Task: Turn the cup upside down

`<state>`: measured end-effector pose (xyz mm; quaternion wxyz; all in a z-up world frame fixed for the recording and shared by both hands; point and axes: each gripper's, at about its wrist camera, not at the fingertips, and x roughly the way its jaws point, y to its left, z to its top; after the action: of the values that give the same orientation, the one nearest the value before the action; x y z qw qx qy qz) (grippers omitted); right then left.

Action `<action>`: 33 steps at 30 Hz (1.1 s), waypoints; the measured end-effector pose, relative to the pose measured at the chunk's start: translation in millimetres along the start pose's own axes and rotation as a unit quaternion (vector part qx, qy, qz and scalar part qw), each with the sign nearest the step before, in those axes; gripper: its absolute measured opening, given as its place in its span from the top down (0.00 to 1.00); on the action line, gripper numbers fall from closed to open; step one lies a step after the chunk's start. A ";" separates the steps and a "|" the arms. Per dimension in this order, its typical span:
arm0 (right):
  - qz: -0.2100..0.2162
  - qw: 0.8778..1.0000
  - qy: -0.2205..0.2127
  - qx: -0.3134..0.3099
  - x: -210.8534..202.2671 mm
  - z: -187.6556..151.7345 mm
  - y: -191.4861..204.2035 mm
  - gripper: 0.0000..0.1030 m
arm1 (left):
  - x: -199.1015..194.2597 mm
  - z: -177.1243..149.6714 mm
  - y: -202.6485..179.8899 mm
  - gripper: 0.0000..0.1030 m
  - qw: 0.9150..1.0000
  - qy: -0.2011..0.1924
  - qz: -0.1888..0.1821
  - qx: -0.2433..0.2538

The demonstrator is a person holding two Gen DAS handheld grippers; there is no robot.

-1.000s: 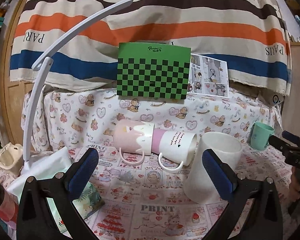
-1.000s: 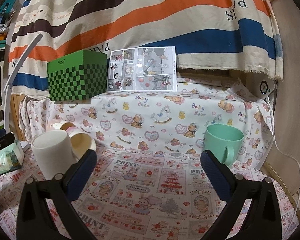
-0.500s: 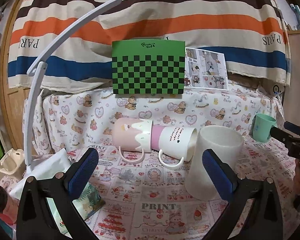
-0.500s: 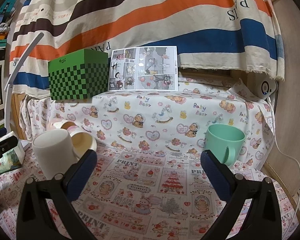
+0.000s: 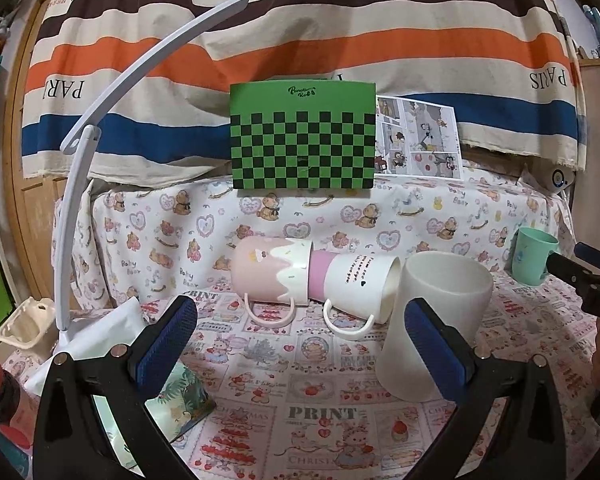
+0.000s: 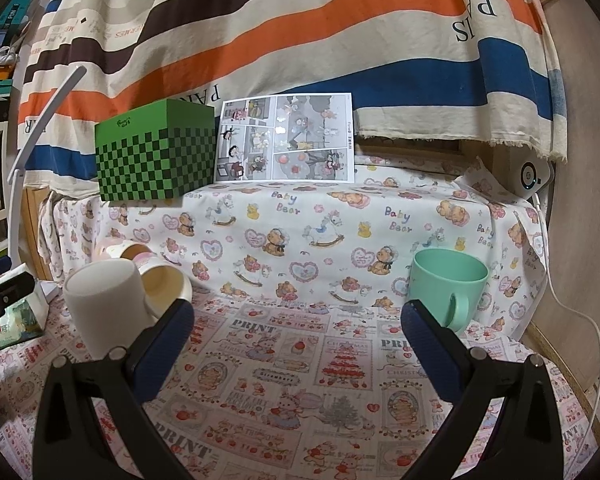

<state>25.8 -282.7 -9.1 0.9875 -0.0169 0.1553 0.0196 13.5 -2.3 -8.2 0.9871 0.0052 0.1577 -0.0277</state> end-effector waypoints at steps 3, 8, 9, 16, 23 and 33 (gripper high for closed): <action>0.000 1.000 -0.001 0.000 -0.2 0.0 0.1 0.00 | 0.4 -0.1 0.4 0.00 1.000 0.001 -0.001 0.000; 0.000 1.000 0.000 0.000 -0.4 0.0 0.2 0.00 | 1.2 0.0 -0.1 0.00 1.000 0.001 -0.002 0.002; 0.000 1.000 0.000 0.000 -0.2 0.0 0.1 0.00 | 2.0 0.1 0.2 0.00 1.000 0.002 -0.002 0.002; 0.000 1.000 0.000 0.000 -0.2 0.3 0.0 0.00 | -0.5 -1.1 -1.2 0.00 1.000 -0.004 0.000 0.001; 0.001 1.000 0.001 0.000 -0.2 0.4 0.1 0.00 | -2.6 -2.2 -2.4 0.00 1.000 -0.006 0.000 0.002; 0.001 1.000 0.001 0.000 -0.1 0.5 0.3 0.00 | -2.2 -2.6 -0.8 0.00 1.000 -0.003 0.001 -0.002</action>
<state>25.8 -282.4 -8.6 0.9873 -0.0168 0.1565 0.0201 10.6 -2.9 -10.0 0.9876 0.0037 0.1547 -0.0270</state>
